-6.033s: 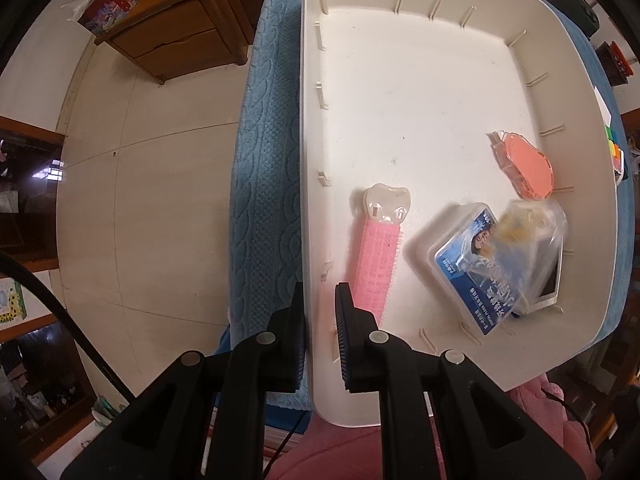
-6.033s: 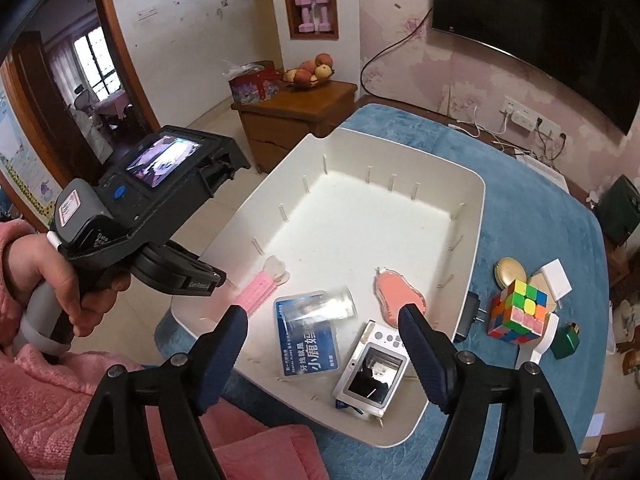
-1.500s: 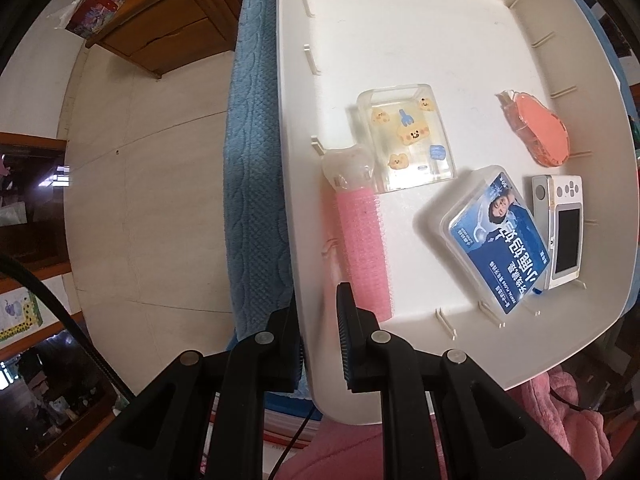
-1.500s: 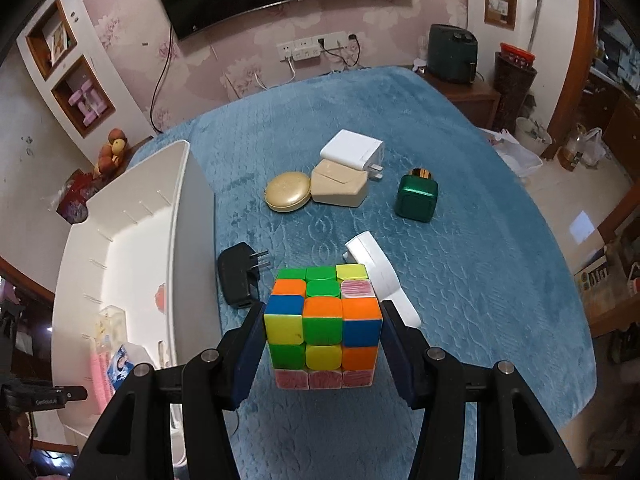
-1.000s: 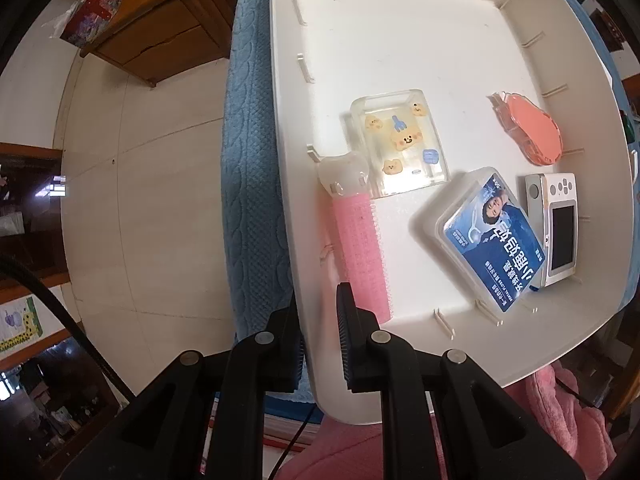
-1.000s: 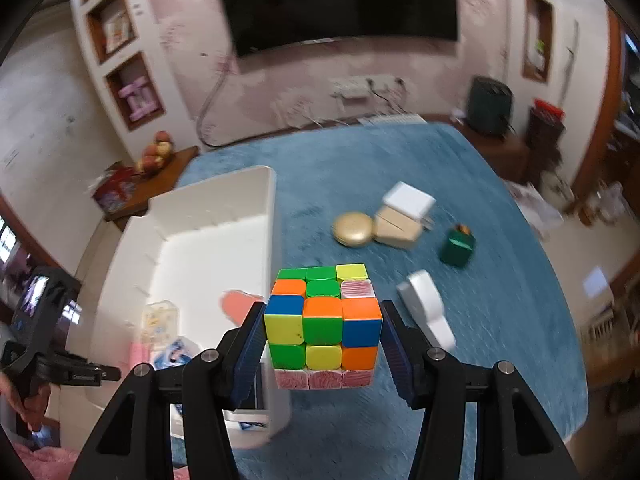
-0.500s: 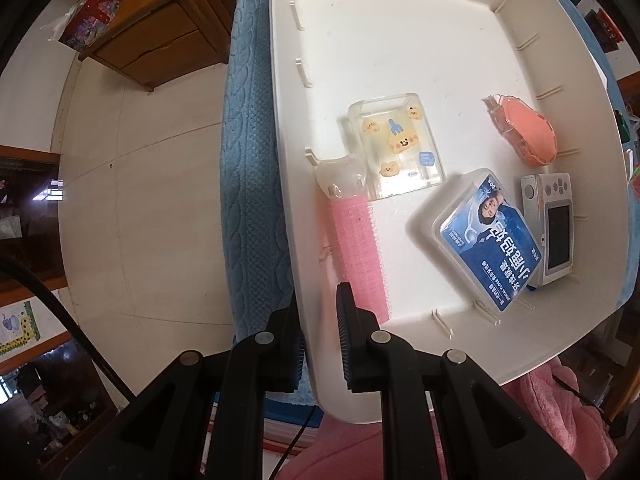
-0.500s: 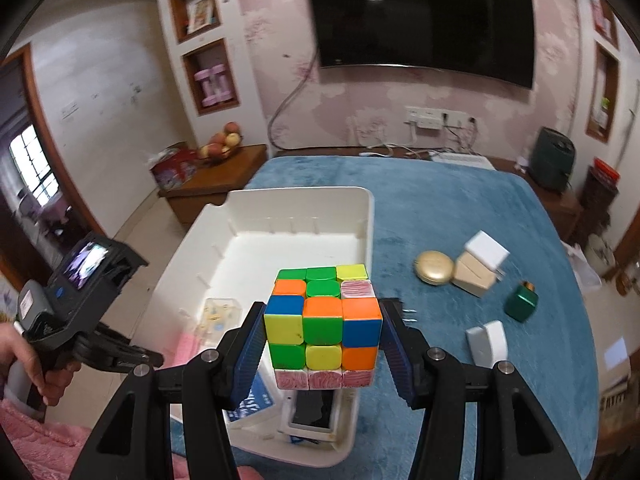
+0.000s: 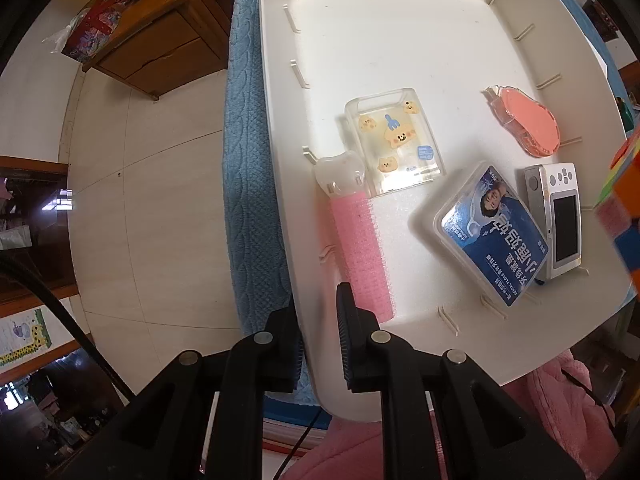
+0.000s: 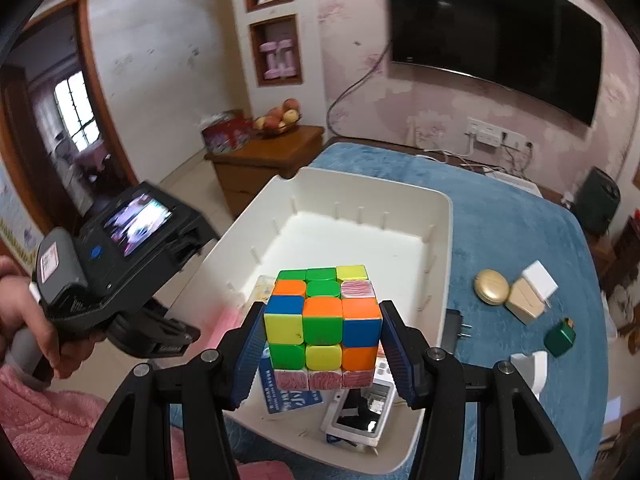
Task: Organize rigid objects
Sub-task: 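Carry the Rubik's cube over the tray, then lower the Rubik's cube into the tray and open the right gripper, then move the right gripper to the white tape roll and grasp it, then carry the white tape roll into the tray and release it, then move the right gripper to the black charger and grasp it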
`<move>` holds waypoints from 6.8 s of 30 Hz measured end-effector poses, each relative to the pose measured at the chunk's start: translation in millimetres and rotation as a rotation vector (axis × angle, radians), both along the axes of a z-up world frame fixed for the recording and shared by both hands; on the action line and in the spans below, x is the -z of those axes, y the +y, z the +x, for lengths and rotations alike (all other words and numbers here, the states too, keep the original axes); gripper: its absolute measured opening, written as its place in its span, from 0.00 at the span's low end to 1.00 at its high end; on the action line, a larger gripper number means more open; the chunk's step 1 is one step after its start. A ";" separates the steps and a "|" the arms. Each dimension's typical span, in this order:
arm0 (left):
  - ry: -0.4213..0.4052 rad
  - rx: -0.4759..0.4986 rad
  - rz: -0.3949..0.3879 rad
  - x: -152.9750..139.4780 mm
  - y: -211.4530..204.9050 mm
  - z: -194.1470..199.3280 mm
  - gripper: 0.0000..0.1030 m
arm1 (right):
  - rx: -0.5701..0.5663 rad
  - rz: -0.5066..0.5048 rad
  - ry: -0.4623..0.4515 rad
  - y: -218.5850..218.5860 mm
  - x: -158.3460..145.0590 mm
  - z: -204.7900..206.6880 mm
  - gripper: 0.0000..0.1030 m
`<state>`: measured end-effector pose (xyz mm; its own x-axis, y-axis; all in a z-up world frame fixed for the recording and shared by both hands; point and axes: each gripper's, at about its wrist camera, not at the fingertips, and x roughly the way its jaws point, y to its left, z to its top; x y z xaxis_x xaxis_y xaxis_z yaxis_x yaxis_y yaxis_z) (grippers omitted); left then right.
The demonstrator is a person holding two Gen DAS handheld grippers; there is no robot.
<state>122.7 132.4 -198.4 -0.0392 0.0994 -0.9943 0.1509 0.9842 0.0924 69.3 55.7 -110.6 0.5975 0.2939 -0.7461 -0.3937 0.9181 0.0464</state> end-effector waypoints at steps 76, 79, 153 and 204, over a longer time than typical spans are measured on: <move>-0.028 -0.331 0.197 5.7 -9.0 12.7 0.30 | 0.337 0.119 0.503 -231.6 115.1 76.4 0.57; -0.032 -0.338 0.203 4.6 -12.9 11.5 0.31 | 0.376 0.165 0.550 -240.7 124.0 77.7 0.45; 0.021 0.086 -0.173 5.1 18.3 6.0 0.07 | 0.553 0.450 0.378 -89.2 -8.9 11.8 0.22; -0.004 -0.157 -0.071 2.0 14.6 8.6 0.08 | -0.622 -0.344 0.194 -119.8 76.6 100.5 0.63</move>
<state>131.3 147.1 -200.4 -0.0446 0.0219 -0.9988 -0.0056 0.9997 0.0222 169.8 -64.1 -187.2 0.2444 0.2655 -0.9326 -0.8602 0.5034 -0.0821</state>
